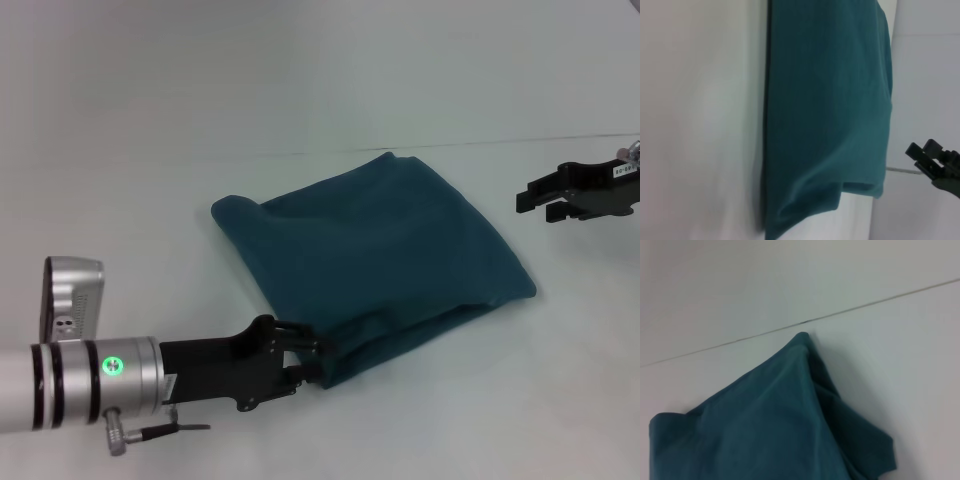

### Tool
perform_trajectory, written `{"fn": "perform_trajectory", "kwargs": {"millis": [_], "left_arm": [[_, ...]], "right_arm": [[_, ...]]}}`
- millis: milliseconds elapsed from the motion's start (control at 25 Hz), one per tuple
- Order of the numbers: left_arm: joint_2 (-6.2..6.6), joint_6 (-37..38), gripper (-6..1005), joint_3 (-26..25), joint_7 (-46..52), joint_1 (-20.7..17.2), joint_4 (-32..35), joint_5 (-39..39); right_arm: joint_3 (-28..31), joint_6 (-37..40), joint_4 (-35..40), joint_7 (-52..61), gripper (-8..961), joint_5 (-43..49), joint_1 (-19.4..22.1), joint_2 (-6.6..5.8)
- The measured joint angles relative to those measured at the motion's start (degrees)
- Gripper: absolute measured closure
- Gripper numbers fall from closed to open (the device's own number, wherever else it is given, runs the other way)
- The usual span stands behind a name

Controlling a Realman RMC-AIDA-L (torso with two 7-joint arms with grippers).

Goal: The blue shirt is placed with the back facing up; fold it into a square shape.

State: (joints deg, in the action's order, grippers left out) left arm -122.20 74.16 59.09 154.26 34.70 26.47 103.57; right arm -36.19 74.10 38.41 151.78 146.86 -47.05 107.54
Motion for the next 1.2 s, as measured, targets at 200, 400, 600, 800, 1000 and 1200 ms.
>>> {"fn": "perform_trajectory", "kwargs": {"millis": [200, 400, 600, 800, 1000, 1200], "left_arm": [[-0.04, 0.1, 621, 0.9, -13.6, 0.1, 2.9, 0.7], [-0.96, 0.5, 623, 2.5, -46.5, -1.6, 7.0, 3.4], [-2.24, -3.2, 626, 4.0, -69.1, -2.7, 6.8, 4.0], [-2.45, -9.2, 628, 7.3, -76.9, -3.1, 6.5, 1.4], [-2.48, -12.7, 641, 9.6, -82.6, -3.2, 6.5, -1.0], [-2.51, -13.9, 661, 12.3, -84.2, -3.1, 6.5, -2.9]], "right_arm": [[0.1, 0.0, 0.0, -0.8, 431, 0.0, -0.1, 0.4], [0.4, -0.1, 0.0, -0.8, 431, 0.0, 0.3, 0.55], [0.5, -0.3, 0.0, 0.1, 431, 0.0, 0.8, 0.54], [0.6, -0.6, -0.4, 0.9, 430, 0.0, 1.1, 0.5], [0.6, -1.0, -0.7, 1.4, 430, 0.0, 1.2, 0.43], [0.9, -1.0, -0.7, 1.4, 430, 0.0, 1.2, 0.36]]}}
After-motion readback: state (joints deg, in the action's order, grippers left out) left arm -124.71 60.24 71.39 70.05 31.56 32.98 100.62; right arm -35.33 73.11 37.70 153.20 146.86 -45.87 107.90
